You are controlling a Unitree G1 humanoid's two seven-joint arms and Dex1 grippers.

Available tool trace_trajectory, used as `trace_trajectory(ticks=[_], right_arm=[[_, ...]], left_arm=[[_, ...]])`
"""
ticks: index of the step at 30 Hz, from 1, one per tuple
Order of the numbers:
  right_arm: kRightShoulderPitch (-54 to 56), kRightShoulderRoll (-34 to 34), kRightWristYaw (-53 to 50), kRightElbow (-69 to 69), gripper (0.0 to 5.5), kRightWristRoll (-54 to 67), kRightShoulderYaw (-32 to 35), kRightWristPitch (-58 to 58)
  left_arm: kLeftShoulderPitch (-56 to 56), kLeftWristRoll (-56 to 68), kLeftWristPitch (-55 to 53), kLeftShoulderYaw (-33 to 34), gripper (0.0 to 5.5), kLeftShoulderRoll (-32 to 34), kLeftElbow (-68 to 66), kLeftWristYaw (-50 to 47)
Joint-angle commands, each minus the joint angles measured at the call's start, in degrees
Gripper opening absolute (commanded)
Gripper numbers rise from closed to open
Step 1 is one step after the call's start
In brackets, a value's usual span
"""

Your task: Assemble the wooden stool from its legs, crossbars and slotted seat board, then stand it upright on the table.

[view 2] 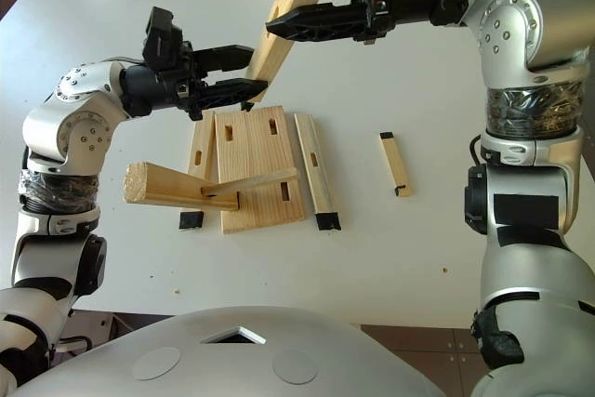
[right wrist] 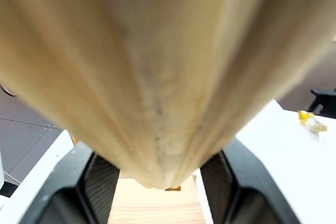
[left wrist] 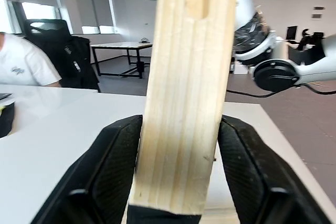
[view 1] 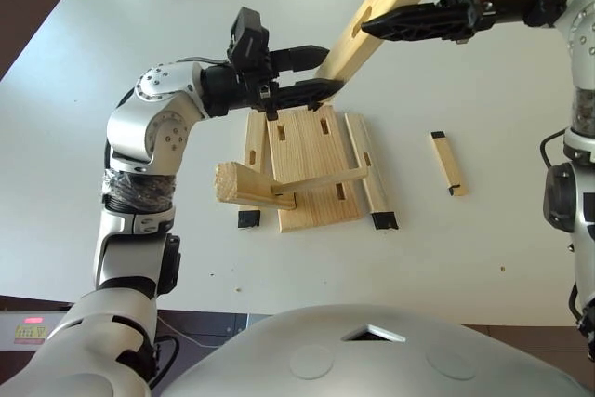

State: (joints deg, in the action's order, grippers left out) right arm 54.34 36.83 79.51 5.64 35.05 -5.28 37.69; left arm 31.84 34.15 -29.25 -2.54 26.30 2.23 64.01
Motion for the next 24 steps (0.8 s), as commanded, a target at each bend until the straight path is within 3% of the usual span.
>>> trace_trajectory(ticks=[1, 7, 15, 24], right_arm=[[-0.82, 0.17, -0.08, -1.10, 2.03, -1.64, -0.08, -2.40], [-1.78, 1.92, -1.92, 0.98, 2.03, -6.28, 1.28, -7.92], [-15.10, 7.59, -3.61, -6.96, 2.03, -6.53, 6.72, -10.41], [-33.71, 10.59, -5.83, -24.82, 2.03, 2.64, 13.89, -4.55]], left_arm=[[0.65, -4.76, 3.87, -1.43, 3.40, 0.79, -1.48, -1.46], [-2.65, -8.01, 8.71, 1.24, 4.28, 4.95, -2.96, -0.65], [-15.87, -14.20, 17.89, 7.17, 4.28, 15.01, -3.81, -0.69], [-36.18, -12.49, 19.08, 11.78, 4.28, 21.21, 9.78, 2.62]])
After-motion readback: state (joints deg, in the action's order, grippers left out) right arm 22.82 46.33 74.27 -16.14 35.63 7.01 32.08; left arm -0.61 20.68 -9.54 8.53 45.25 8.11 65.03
